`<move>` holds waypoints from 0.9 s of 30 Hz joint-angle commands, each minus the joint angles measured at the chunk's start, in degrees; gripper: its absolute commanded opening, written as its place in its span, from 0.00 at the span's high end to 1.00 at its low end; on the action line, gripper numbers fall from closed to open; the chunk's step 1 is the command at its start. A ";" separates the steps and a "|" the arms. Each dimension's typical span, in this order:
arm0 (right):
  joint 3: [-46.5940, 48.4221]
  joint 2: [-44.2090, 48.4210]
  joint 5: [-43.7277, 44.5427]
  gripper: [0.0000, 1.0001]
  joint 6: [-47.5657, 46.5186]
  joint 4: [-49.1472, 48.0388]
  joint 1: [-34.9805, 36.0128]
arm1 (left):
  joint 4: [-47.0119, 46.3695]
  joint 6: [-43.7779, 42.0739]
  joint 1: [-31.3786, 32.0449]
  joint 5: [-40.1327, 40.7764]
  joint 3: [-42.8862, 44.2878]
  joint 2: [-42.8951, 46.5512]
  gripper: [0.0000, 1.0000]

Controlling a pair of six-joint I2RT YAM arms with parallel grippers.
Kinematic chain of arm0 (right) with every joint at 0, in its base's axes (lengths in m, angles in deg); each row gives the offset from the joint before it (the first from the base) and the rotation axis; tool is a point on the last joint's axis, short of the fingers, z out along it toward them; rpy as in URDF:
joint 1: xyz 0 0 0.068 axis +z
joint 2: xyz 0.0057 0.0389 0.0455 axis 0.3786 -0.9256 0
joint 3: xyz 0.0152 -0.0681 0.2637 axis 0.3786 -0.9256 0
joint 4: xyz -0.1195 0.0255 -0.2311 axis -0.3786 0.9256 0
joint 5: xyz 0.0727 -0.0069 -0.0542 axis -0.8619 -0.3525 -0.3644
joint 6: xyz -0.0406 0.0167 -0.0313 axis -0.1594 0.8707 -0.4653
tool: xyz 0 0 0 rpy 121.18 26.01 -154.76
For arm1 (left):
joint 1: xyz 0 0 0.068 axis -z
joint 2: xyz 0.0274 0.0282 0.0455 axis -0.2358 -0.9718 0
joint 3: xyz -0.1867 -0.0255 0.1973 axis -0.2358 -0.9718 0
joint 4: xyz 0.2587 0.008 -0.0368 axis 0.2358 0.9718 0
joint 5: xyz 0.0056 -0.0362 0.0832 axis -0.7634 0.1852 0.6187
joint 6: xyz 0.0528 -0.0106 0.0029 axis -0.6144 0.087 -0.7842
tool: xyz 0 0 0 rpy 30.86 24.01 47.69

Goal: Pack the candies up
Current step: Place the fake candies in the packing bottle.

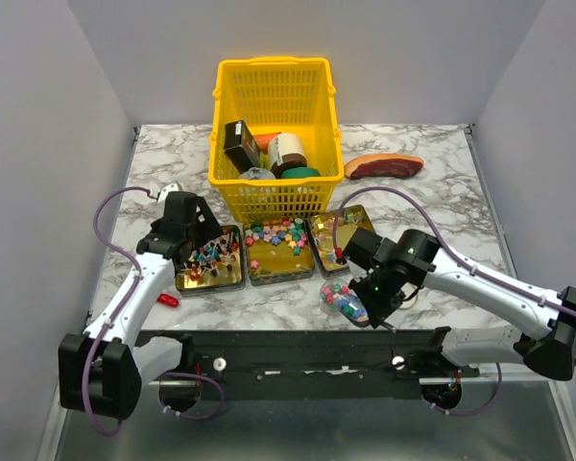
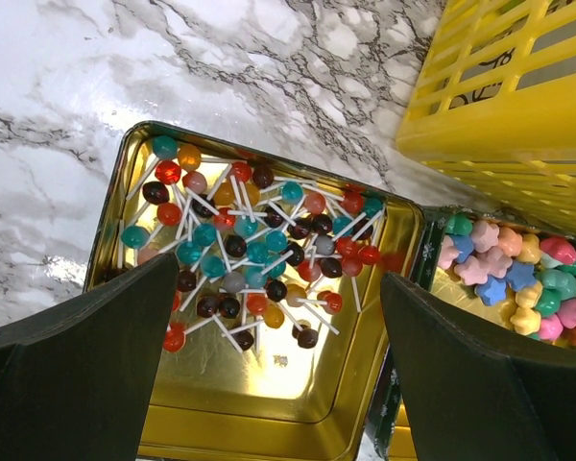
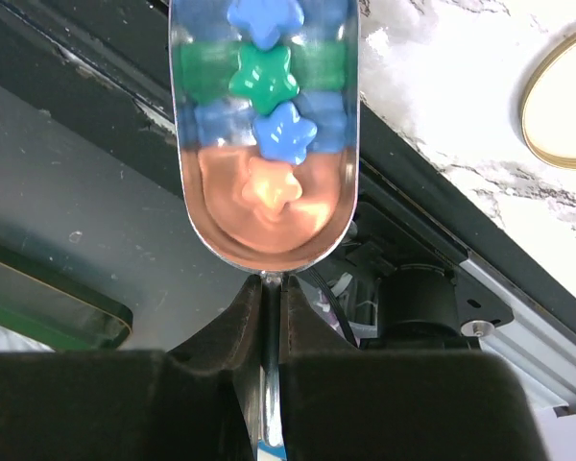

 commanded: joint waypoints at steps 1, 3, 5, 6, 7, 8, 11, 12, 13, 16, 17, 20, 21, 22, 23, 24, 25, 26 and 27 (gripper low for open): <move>2.10 -0.99 -1.09 0.99 2.10 4.83 0.09 | 1.77 2.33 -1.03 3.78 1.47 1.15 0.01; 2.19 -1.69 -1.17 0.99 2.63 5.88 0.09 | 4.67 3.39 -1.73 7.28 1.91 1.77 0.01; 1.76 -1.78 -1.61 0.99 2.90 6.50 0.09 | 7.83 3.75 -2.61 9.23 2.52 2.65 0.01; 1.67 -1.70 -1.35 0.99 2.99 6.67 0.09 | 8.88 3.75 -2.88 11.24 3.22 2.74 0.01; 1.66 -1.61 -1.18 0.99 3.34 6.85 0.00 | 10.90 3.75 -3.66 11.96 3.84 3.00 0.01; 1.75 -1.52 -1.09 0.99 3.43 7.29 0.09 | 11.61 3.48 -4.28 12.40 4.28 3.00 0.01; 1.75 -1.17 -1.35 0.99 3.69 7.90 0.09 | 12.94 2.61 -6.56 12.49 4.90 3.26 0.01; 1.58 -1.08 -1.61 0.99 3.69 7.99 0.09 | 13.11 2.52 -7.09 12.32 4.81 3.18 0.01; 1.32 -0.99 -2.05 0.99 3.43 8.08 0.00 | 13.37 2.43 -7.62 11.71 4.72 2.74 0.01; 0.35 -0.47 -2.75 0.99 3.34 8.78 0.00 | 14.52 2.60 -9.91 9.95 4.72 1.34 0.01; 0.17 -0.12 -2.93 0.99 3.43 9.22 0.00 | 14.96 2.60 -9.91 9.07 4.55 0.98 0.01; -0.62 0.50 -4.42 0.99 3.52 10.19 0.00 | 15.31 2.87 -12.89 7.93 4.55 0.01 0.01; -0.88 0.59 -4.77 0.99 3.51 10.45 0.09 | 15.14 2.95 -13.68 6.53 4.55 -0.16 0.01; -1.06 0.76 -5.21 0.99 3.60 10.72 0.00 | 14.87 3.13 -13.86 5.91 4.55 -0.42 0.01; -1.32 0.85 -6.61 0.99 3.43 10.98 0.09 | 14.44 3.30 -14.04 5.47 4.55 -0.43 0.01; -1.58 1.03 -7.41 0.99 3.25 10.98 0.00 | 14.17 3.39 -14.04 4.85 4.55 -0.51 0.01; -2.02 1.03 -7.94 0.99 2.99 10.98 0.00 | 13.99 3.57 -14.04 4.59 4.63 -0.43 0.01; -2.11 0.94 -8.03 0.99 3.07 11.07 -0.08 | 13.47 3.57 -14.13 4.32 4.55 -0.51 0.01; -2.11 0.85 -7.94 0.99 3.08 10.98 -0.17 | 13.20 3.57 -14.04 3.88 4.55 -0.52 0.01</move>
